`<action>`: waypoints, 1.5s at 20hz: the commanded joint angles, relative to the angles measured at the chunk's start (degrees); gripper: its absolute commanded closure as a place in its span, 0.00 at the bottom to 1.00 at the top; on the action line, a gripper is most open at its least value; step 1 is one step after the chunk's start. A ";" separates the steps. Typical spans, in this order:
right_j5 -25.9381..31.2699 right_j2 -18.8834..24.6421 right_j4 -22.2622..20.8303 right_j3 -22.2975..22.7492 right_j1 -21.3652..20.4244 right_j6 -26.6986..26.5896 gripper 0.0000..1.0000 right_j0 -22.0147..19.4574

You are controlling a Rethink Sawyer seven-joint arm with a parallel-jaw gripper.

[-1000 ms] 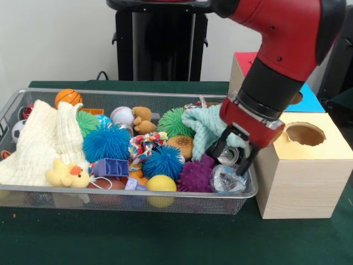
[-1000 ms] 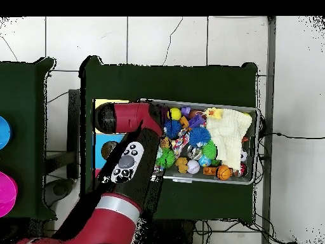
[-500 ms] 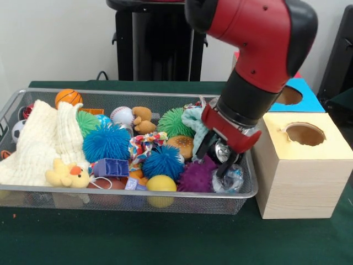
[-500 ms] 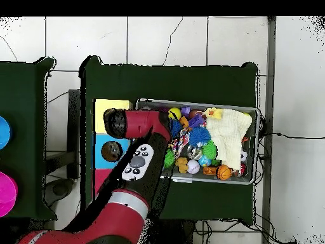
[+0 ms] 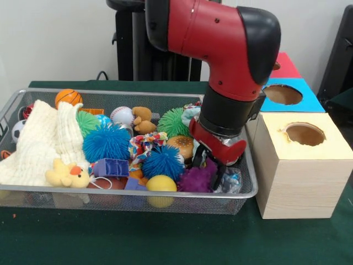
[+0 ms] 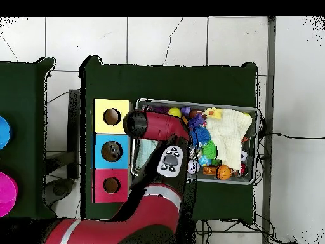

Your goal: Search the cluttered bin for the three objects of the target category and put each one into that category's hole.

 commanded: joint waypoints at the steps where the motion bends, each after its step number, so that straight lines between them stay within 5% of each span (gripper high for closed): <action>1: 0.71 17.18 3.71 11.34 -1.35 1.58 0.00 -3.07; 11: 14.54 26.64 6.74 15.67 -9.71 -1.09 0.00 -8.01; 30: 14.77 27.30 2.12 12.25 -9.03 -2.50 0.00 -9.18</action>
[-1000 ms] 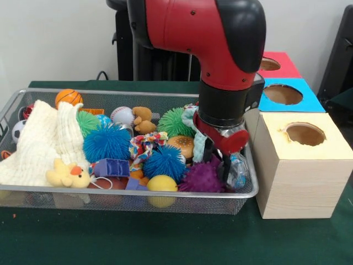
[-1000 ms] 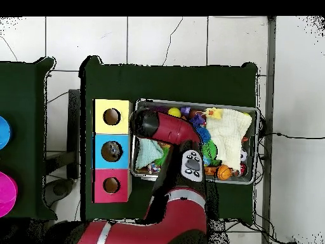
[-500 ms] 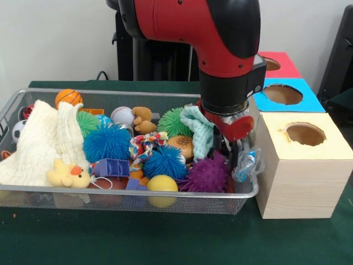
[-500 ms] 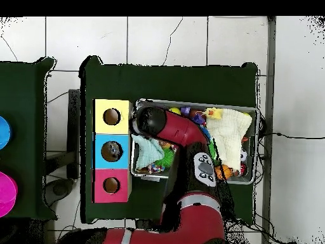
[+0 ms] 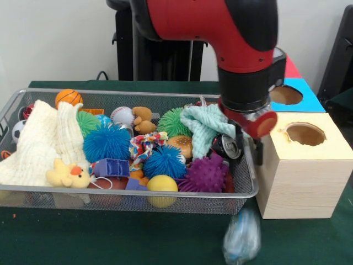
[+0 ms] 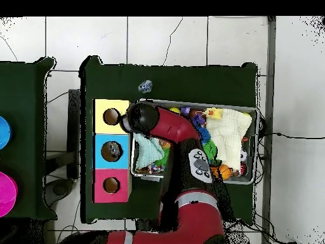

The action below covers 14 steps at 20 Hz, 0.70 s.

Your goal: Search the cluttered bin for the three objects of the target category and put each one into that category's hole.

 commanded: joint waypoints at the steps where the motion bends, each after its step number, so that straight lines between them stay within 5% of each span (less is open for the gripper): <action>1: 7.09 7.16 -2.11 2.47 1.26 -2.35 0.00 2.51; 10: 4.90 -2.69 -8.38 -3.52 -2.06 2.08 0.00 9.24; 14: 5.25 -9.72 -11.99 -10.08 -1.10 4.11 0.00 13.54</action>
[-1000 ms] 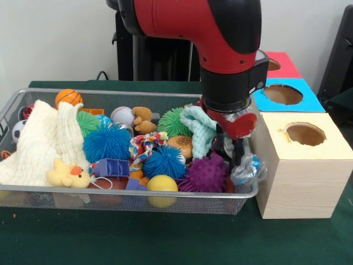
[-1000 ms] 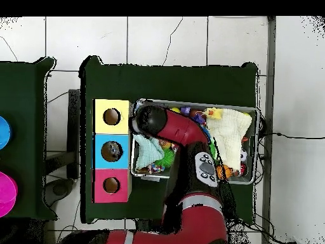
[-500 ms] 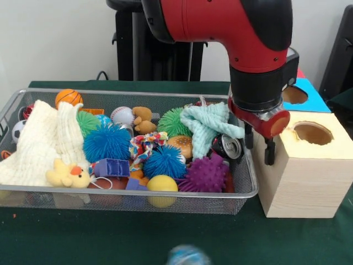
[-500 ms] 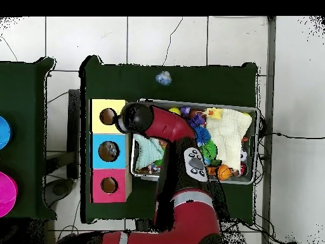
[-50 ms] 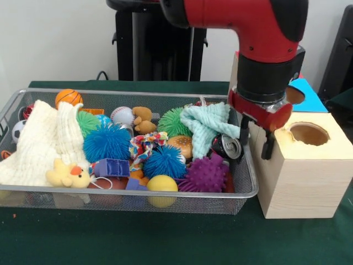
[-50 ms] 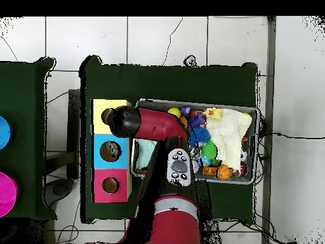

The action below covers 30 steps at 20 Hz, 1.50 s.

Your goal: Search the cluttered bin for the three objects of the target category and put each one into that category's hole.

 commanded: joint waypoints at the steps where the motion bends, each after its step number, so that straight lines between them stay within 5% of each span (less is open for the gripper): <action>1: 6.20 -4.64 -5.43 -8.89 0.04 4.34 0.00 7.00; 6: 9.68 -9.61 -9.27 -17.64 1.64 2.21 0.00 8.82; 10: 5.91 -10.79 -12.82 -23.79 4.16 -0.58 0.00 8.57; 18: -1.72 -8.40 -17.64 -34.18 11.06 -5.30 0.00 4.33; 24: 4.10 -4.43 -17.59 -44.86 16.74 -10.97 0.00 0.20; 30: 1.06 -2.80 -19.15 -53.04 23.96 -13.31 0.00 -2.35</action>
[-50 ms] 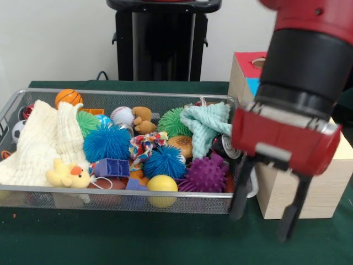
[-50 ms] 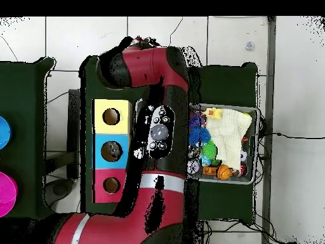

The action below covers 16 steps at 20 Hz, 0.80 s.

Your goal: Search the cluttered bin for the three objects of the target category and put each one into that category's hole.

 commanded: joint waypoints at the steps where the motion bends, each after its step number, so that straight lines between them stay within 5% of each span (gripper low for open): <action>1: 0.67 6.98 -4.50 -10.97 11.12 -13.43 0.00 -3.63; 10: -1.10 11.55 -5.85 -14.92 16.82 -19.16 0.00 -5.33; 16: -0.90 16.74 -5.98 -22.43 22.29 -23.97 0.00 -6.64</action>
